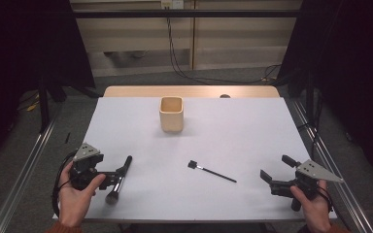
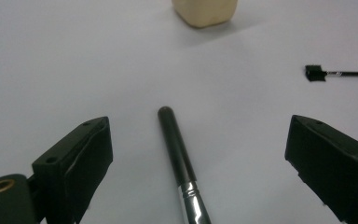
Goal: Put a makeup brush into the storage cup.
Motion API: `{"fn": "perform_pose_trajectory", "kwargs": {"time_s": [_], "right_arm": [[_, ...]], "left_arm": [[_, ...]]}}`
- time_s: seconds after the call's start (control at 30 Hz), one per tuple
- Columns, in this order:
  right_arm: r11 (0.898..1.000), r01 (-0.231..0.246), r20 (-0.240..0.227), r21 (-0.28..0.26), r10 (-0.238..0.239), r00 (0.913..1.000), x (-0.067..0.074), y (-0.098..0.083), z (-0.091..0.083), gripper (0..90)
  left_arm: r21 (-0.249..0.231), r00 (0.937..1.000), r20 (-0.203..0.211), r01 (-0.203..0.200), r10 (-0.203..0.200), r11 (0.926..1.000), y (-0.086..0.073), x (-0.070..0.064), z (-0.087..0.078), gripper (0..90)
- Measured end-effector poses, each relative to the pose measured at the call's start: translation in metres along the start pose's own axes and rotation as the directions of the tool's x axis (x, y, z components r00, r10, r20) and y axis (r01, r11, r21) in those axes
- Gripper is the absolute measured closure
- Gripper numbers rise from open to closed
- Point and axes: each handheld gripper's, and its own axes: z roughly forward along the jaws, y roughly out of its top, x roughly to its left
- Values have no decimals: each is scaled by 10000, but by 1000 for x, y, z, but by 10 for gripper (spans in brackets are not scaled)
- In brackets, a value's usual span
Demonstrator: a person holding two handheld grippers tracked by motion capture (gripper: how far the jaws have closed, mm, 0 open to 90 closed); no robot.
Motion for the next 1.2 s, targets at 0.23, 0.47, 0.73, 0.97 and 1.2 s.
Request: {"fn": "perform_pose_trajectory", "kwargs": {"time_s": [0.23,0.47,0.73,0.97,1.2], "right_arm": [[10000,-16,-22,0,16,10000,0,0,0,6],[10000,-1,-34,45,1,10000,0,0,1,5],[10000,21,-61,49,-21,10000,0,0,1,5],[9999,73,-64,72,-72,10000,1,0,0,6],[9999,83,-94,84,-82,9999,1,0,1,6]], "left_arm": [[1572,9996,262,-89,49,9875,6,2,8,79],[2641,9988,393,170,-284,9643,14,10,15,81],[3559,9992,181,266,-353,9341,18,15,20,99],[4592,9990,295,156,-328,8882,22,15,25,88],[5399,9993,163,187,-327,8415,23,11,32,89]]}}
